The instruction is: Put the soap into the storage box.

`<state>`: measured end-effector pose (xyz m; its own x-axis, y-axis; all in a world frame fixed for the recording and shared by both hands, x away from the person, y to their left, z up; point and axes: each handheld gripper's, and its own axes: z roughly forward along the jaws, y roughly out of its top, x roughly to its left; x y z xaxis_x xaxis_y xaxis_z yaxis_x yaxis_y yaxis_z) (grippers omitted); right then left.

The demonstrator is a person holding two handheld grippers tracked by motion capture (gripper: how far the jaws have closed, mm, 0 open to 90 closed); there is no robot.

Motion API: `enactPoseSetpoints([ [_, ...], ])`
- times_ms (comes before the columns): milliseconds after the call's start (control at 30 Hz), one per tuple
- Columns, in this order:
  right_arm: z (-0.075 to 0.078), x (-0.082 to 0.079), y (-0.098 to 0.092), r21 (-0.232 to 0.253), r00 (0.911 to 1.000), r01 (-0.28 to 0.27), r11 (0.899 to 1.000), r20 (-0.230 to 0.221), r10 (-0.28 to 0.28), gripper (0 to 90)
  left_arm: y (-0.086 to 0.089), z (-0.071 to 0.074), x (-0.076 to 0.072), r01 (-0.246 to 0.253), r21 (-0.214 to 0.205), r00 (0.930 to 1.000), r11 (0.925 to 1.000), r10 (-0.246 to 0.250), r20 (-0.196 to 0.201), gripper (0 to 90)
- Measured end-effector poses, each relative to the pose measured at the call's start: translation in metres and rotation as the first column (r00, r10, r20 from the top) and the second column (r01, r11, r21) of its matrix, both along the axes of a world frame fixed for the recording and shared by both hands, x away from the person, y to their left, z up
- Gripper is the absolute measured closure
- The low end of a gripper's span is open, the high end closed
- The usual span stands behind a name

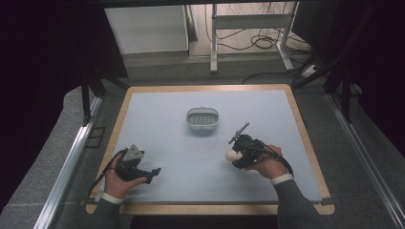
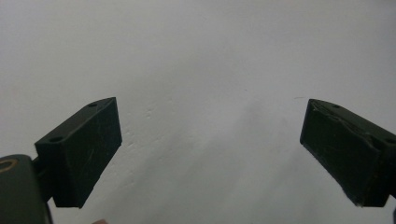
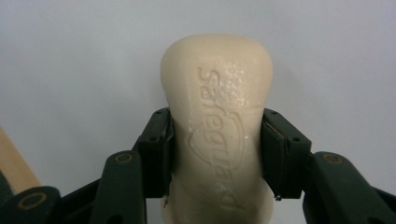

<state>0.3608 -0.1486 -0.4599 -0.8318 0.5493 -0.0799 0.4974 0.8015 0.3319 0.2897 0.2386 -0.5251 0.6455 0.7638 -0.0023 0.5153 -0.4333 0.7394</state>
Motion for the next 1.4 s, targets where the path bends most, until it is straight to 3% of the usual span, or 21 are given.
enactPoseSetpoints([
  [367, 0.011, 0.015, 0.002, 0.021, 0.9995, 0.002, 1.0, 0.032, -0.003, 49.3, -0.001, -0.001, 0.001, 0.001, 0.003, 1.0, 1.0, -0.001, -0.004, 5.9],
  [1400, 0.028, 0.041, 0.012, 0.017, 0.9965, -0.007, 1.0, 0.083, 0.006, 49.3, 0.0, -0.003, 0.002, 0.002, 0.004, 1.0, 1.0, -0.002, -0.008, 5.9],
])
